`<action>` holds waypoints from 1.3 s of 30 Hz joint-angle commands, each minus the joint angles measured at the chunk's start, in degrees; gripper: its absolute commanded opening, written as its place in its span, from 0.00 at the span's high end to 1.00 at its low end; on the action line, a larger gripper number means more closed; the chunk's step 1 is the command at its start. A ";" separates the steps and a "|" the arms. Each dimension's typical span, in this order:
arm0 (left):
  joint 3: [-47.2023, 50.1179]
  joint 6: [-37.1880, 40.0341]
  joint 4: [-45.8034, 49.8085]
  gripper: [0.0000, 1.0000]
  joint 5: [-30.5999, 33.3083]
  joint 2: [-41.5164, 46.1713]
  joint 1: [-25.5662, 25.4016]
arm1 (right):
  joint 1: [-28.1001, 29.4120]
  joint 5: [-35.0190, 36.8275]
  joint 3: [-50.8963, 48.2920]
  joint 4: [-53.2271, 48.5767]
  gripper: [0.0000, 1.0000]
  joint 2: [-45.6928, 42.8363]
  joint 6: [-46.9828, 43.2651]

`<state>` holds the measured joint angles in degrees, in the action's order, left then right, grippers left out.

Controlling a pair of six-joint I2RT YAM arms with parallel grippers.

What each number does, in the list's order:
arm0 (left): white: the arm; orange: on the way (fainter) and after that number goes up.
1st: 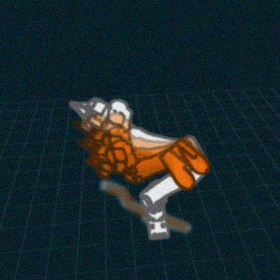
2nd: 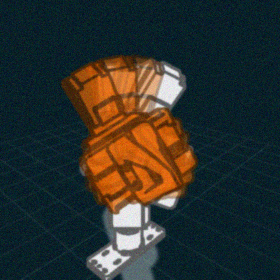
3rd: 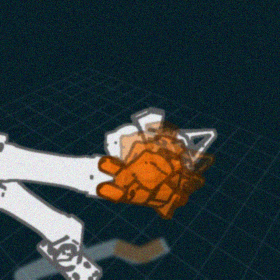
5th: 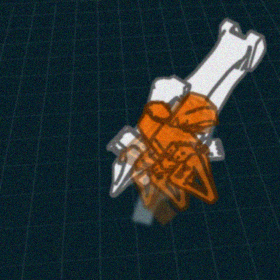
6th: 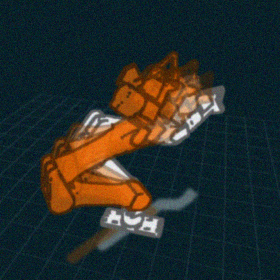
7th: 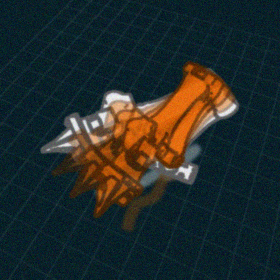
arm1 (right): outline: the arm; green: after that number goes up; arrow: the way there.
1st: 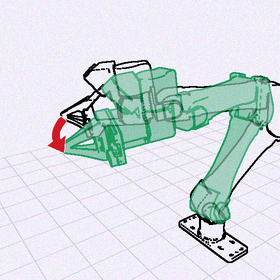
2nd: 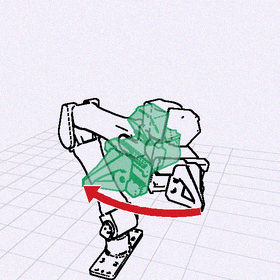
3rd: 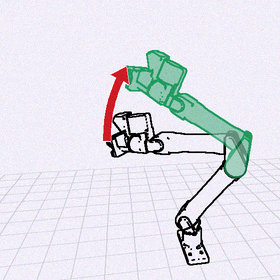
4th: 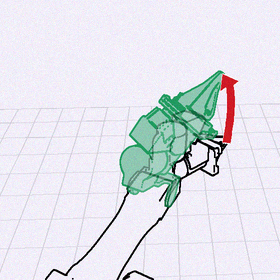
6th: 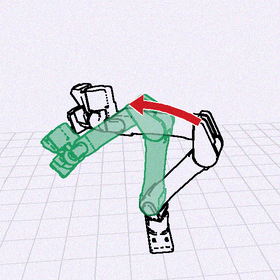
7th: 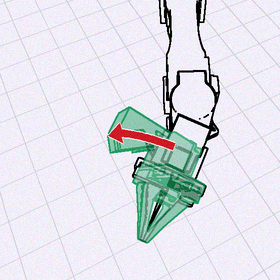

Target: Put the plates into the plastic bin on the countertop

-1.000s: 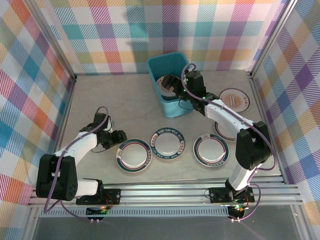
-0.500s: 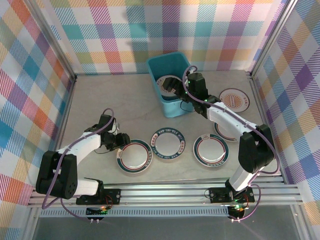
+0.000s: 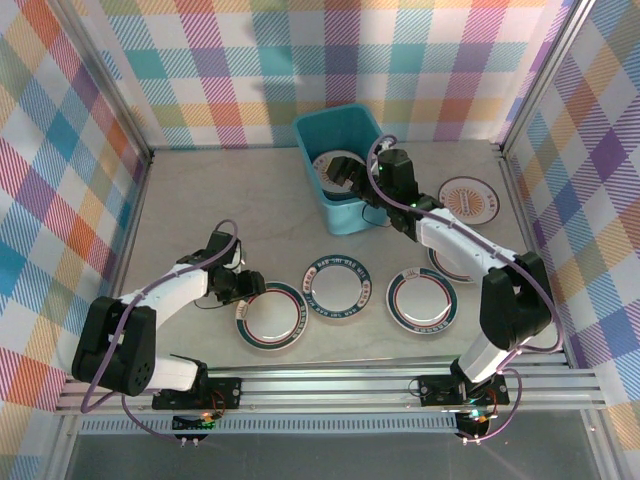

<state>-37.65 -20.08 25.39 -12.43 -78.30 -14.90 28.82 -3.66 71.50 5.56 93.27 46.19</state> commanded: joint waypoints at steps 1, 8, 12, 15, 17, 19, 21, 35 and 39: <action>0.49 0.10 2.08 0.43 0.81 -1.43 -1.31 | -0.34 0.33 -2.31 -1.85 0.01 -1.05 0.74; -0.88 -0.28 2.86 0.51 2.56 -3.22 -2.15 | -0.35 0.33 -3.36 -1.84 0.01 -1.75 1.00; -1.24 -1.31 3.13 0.54 3.84 -2.37 -2.16 | -0.34 0.41 -3.70 -2.14 0.00 -2.04 1.00; -1.41 -2.52 3.65 0.58 5.91 -1.39 -2.16 | -0.34 0.41 -4.05 -2.23 0.00 -2.14 1.17; -1.34 -3.23 3.88 0.60 7.00 -0.55 -2.16 | -0.34 0.41 -4.13 -2.14 0.00 -2.14 1.25; -1.21 -4.31 4.05 0.61 8.35 0.67 -2.16 | -0.34 0.51 -4.15 -2.22 0.00 -2.13 1.19; -1.05 -5.60 4.32 0.62 10.02 1.92 -2.15 | -0.34 0.66 -4.04 -2.29 0.00 -2.06 1.04; 3.25 -7.62 8.74 0.49 11.02 10.04 -2.17 | -0.34 -0.03 -4.85 -1.27 0.00 -1.41 2.12; 4.78 -8.14 9.19 0.43 9.91 11.75 -2.24 | -0.34 -0.12 -5.31 -0.81 0.00 -1.45 2.45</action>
<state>-34.37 -27.68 31.94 -2.44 -67.99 -16.49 28.82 -3.53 68.51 8.40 91.64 47.09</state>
